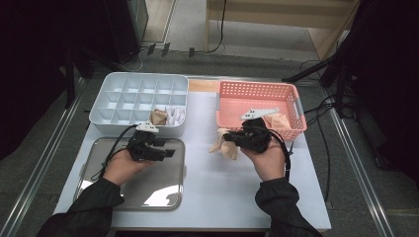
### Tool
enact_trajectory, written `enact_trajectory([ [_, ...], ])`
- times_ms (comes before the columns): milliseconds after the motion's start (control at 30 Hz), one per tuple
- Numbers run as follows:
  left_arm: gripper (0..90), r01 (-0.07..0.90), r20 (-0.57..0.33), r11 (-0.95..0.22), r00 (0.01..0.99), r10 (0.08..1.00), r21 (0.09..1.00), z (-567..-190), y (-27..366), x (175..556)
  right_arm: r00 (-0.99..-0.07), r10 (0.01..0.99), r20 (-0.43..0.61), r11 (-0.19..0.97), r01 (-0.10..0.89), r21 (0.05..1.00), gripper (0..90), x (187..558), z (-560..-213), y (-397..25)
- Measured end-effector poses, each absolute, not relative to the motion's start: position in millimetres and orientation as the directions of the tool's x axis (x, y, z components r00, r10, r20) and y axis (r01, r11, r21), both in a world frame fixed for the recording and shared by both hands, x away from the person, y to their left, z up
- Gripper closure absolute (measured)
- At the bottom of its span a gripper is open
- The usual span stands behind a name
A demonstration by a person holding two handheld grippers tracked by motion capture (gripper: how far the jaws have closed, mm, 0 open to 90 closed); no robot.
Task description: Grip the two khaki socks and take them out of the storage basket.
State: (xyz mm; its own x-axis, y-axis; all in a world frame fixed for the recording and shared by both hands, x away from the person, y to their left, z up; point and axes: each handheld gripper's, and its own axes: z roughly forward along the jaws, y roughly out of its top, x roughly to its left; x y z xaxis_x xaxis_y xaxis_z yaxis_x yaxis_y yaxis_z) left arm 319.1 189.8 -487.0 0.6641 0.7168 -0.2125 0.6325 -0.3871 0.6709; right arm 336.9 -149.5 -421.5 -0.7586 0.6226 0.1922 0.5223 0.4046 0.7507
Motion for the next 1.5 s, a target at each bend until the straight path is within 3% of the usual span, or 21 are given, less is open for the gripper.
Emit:
enact_trajectory([
  [1267, 41.5, 0.628, -0.202, -0.403, 0.671, 0.713, 0.666, -487.7, 189.6, 318.7, -0.781, 0.576, 0.240, 0.506, 0.572, 0.646, 85.1, 347.8, -504.7, -95.4],
  [1500, 41.5, 0.627, -0.201, -0.404, 0.672, 0.712, 0.666, -487.6, 189.9, 318.6, -0.789, 0.569, 0.230, 0.527, 0.566, 0.634, 80.0, 347.9, -510.4, -90.7],
])
